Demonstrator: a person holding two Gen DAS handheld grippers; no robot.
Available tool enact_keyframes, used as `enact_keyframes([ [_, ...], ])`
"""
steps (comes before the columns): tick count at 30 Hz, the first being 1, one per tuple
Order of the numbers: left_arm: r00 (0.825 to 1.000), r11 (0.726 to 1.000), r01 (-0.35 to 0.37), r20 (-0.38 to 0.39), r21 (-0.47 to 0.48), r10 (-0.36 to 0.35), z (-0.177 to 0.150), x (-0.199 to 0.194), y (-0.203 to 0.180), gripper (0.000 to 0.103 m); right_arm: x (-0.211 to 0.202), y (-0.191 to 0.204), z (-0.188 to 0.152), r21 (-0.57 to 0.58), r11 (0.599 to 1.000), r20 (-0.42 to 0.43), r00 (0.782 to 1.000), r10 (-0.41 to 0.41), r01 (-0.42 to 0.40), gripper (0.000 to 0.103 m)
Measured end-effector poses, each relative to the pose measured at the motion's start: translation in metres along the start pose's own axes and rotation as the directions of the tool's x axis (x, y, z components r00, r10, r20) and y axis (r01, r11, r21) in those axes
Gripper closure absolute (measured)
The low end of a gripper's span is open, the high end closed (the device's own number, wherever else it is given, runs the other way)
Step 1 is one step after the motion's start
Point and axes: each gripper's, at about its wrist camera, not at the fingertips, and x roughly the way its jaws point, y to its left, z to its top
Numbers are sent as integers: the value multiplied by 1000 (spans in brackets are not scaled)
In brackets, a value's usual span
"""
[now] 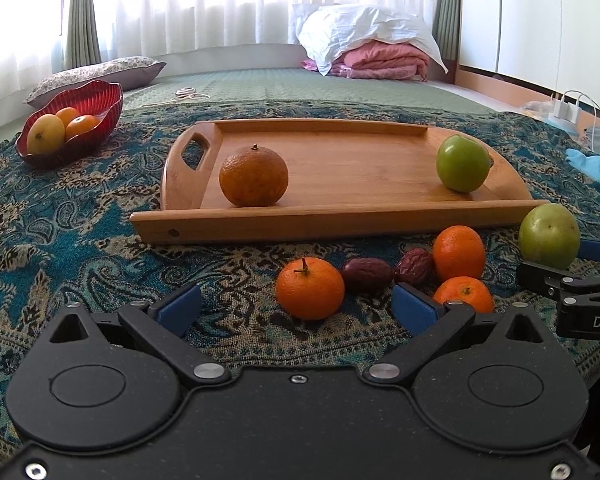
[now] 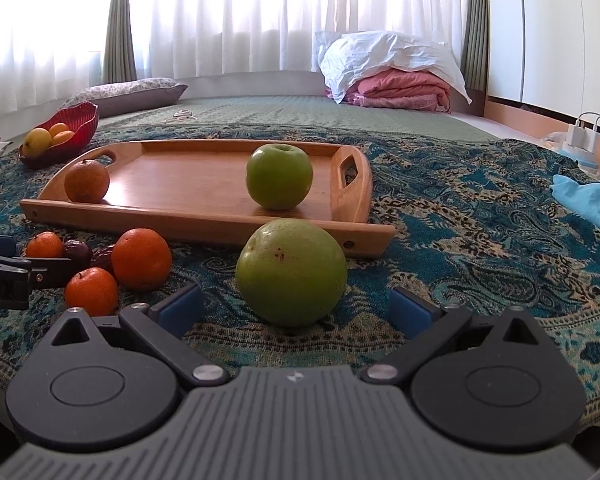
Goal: Organize fruits
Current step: 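Grasp a green apple with the right tool while the left tool grasps a tangerine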
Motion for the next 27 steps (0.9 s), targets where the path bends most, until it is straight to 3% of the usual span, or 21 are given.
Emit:
enact_keyframes([
  [4,1000,1000,6,9,-10,-6,0,-3,1,19,-1,2,1,3,1000,5,1000,16,-16,0],
  [9,1000,1000,18,10,-20,-17,2,-4,2,42,-1,5,3,-5,1000,8,1000,23,-23,7],
  [11,1000,999,29,4,-27,-29,3,-3,3,56,0,6,4,-7,1000,8,1000,24,-24,13],
  [12,999,999,35,2,-30,-35,3,-3,4,59,0,6,4,-6,1000,6,1000,24,-24,15],
  [14,999,998,53,5,-34,-53,3,-3,5,71,2,7,5,-9,1000,4,1000,10,-10,28],
  [17,999,998,50,8,-37,-50,4,-4,4,71,5,8,5,-23,999,-1,999,-32,32,42],
  [27,995,999,32,91,-11,-31,35,-17,1,71,-2,-3,23,81,997,63,998,7,-12,44],
])
